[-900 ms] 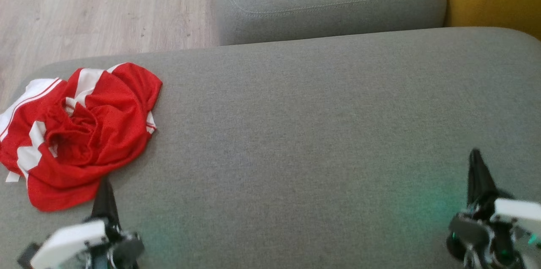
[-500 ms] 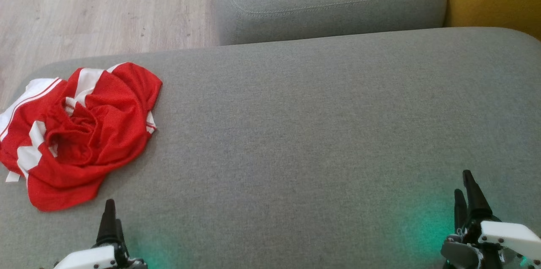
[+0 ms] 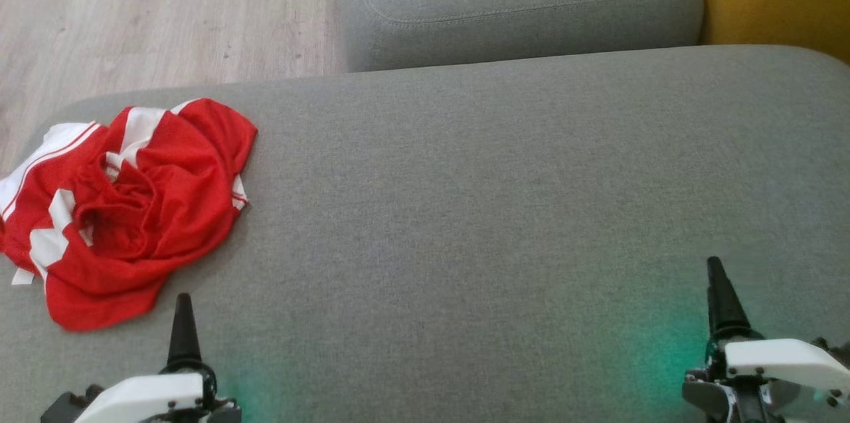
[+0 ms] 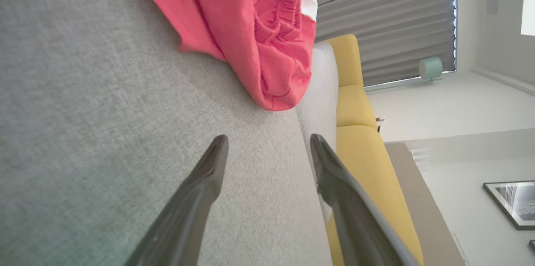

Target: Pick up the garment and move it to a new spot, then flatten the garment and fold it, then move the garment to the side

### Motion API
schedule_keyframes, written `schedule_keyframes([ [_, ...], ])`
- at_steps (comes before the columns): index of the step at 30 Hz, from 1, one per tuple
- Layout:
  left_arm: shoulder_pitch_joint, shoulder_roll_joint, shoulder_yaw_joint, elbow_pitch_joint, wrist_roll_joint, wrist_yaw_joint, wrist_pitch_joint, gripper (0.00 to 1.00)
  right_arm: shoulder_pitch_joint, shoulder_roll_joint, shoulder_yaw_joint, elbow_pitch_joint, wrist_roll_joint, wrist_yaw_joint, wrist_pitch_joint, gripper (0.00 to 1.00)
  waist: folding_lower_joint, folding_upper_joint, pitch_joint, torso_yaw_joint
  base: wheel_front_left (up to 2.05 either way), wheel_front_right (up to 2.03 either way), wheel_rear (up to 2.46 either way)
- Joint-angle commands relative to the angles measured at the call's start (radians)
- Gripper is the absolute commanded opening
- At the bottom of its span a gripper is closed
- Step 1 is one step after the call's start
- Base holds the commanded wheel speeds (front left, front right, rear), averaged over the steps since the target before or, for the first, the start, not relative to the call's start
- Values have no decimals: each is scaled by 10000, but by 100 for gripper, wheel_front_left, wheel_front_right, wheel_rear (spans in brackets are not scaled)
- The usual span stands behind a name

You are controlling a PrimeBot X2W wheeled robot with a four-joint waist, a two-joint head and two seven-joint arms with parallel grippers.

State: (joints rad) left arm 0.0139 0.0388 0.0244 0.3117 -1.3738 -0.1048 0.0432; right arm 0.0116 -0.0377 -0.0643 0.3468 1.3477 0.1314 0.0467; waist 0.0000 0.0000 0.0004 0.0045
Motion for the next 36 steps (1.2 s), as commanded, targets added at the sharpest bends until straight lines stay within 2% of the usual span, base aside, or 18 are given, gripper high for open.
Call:
schedule_keyframes([
  [1,-505,53,-47,-432,362,36,-92,100,-463,-46,158,-389,-360,-1,-108,100,0,0,-3,5,0,0,0],
  [18,-602,83,-698,-792,2989,664,-591,100,-599,-58,912,-493,-2734,-2,-610,100,0,0,-23,67,0,0,0],
  [36,-814,84,-1058,-1372,5099,901,-1117,100,-750,-89,1237,-644,-5096,-4,-1140,100,0,0,10,146,0,0,0],
])
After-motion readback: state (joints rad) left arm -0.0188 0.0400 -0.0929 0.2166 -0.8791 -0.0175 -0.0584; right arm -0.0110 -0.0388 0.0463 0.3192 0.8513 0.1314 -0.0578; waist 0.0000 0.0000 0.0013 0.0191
